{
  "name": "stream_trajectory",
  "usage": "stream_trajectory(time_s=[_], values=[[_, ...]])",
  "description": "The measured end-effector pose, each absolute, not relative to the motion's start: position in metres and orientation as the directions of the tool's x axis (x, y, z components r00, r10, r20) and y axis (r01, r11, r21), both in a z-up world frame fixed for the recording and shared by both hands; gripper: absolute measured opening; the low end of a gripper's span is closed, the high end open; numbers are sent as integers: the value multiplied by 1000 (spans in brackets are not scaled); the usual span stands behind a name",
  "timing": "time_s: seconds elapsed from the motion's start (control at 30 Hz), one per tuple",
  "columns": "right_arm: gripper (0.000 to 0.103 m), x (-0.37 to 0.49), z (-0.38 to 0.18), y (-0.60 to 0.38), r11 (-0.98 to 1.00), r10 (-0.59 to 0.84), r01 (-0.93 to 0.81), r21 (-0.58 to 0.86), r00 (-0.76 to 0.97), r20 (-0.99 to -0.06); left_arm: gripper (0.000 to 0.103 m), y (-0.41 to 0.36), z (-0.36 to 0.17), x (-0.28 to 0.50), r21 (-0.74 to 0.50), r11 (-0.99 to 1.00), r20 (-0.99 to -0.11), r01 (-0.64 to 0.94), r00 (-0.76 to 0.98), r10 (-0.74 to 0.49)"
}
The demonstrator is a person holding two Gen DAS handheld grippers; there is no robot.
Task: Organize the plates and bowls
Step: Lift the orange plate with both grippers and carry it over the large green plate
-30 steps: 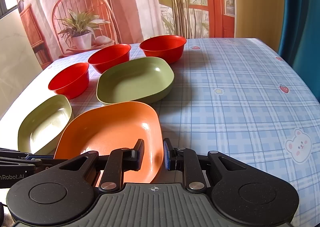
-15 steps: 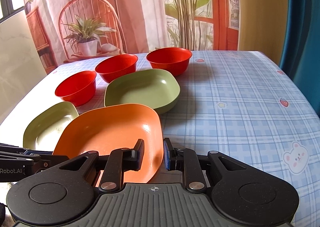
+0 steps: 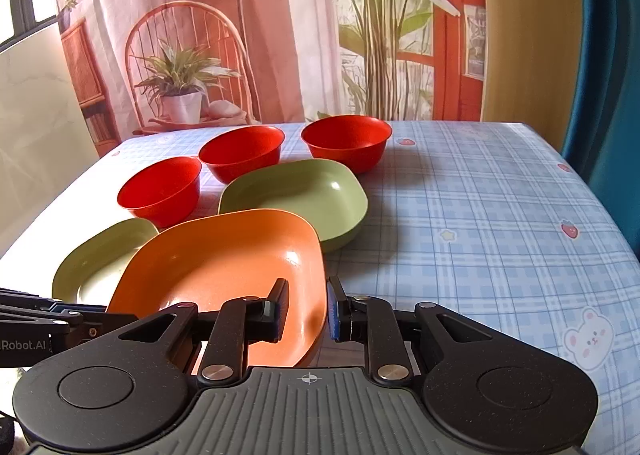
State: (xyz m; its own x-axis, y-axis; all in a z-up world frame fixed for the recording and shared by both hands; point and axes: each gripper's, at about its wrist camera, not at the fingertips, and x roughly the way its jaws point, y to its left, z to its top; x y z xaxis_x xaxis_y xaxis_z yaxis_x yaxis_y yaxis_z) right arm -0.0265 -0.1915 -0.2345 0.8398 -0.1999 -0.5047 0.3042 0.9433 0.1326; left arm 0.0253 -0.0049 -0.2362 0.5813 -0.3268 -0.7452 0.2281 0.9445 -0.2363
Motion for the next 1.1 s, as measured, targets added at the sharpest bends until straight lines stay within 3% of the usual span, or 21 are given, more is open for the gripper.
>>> stream_trajectory(time_s=[1.1], values=[[18, 40, -195, -165, 993, -83, 114, 41, 884, -460, 21, 50, -199, 36, -283, 951, -669, 128, 684, -291]])
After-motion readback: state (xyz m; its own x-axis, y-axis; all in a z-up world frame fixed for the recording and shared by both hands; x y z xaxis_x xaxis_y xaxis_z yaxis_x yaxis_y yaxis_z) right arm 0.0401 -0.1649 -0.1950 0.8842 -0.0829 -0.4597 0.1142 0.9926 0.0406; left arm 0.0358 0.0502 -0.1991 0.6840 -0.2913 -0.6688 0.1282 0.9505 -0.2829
